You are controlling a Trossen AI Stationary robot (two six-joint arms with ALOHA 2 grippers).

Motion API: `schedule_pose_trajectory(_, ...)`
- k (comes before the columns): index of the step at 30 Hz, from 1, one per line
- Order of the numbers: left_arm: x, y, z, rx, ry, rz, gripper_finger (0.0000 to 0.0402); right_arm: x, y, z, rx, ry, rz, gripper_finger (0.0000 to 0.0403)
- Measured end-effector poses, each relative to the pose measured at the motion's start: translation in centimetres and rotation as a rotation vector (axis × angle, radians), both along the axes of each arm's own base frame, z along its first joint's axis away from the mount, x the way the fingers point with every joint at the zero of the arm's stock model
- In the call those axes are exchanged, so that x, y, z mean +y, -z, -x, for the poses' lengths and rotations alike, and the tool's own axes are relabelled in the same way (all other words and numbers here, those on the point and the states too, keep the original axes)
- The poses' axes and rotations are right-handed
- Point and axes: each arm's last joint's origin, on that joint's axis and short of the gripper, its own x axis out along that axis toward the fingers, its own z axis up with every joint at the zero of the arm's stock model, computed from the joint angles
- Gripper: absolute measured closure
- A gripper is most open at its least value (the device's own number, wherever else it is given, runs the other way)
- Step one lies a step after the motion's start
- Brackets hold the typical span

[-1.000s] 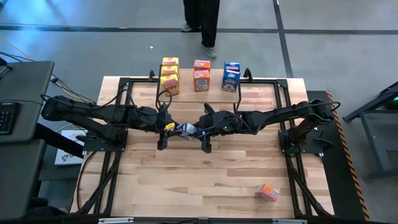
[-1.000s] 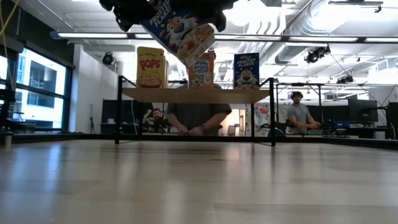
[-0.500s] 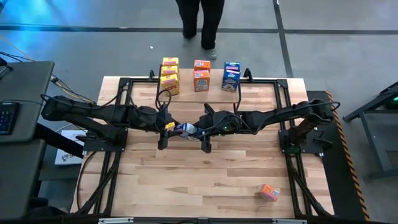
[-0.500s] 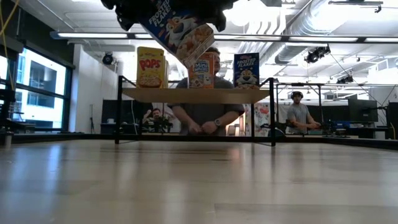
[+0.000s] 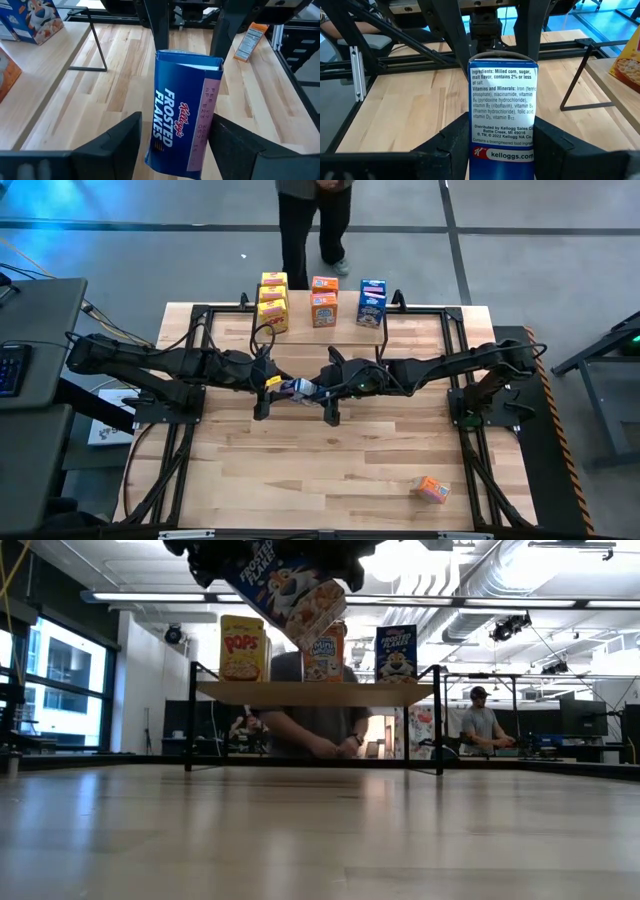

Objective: Stack cereal on shelf
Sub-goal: Put the blue cereal box on the shelf aligned with the other blue cereal boxes

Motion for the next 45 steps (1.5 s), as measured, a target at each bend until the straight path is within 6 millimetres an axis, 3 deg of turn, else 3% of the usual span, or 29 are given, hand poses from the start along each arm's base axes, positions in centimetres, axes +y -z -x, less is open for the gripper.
schedule_pose_trajectory(8, 0.0, 0.0, 0.0, 0.000, 0.001, -0.008, 0.0163, -0.1, 0.1, 0.0, 0.010, 0.020, 0.010, 0.0245)
schedule_pose_trajectory(23, 0.3, -1.9, 1.8, -0.092, -0.013, -0.026, 0.0161, -0.6, -0.9, 1.4, 0.052, 0.077, 0.106, 0.0245)
schedule_pose_trajectory(38, 0.4, -2.4, 2.5, -0.122, -0.018, -0.013, 0.0161, -3.9, -6.2, 7.4, 0.045, 0.185, 0.292, 0.0245)
schedule_pose_trajectory(45, 0.4, -2.5, 2.5, -0.129, -0.029, 0.009, 0.0161, -5.5, -5.0, 12.1, -0.063, 0.254, 0.276, 0.0245)
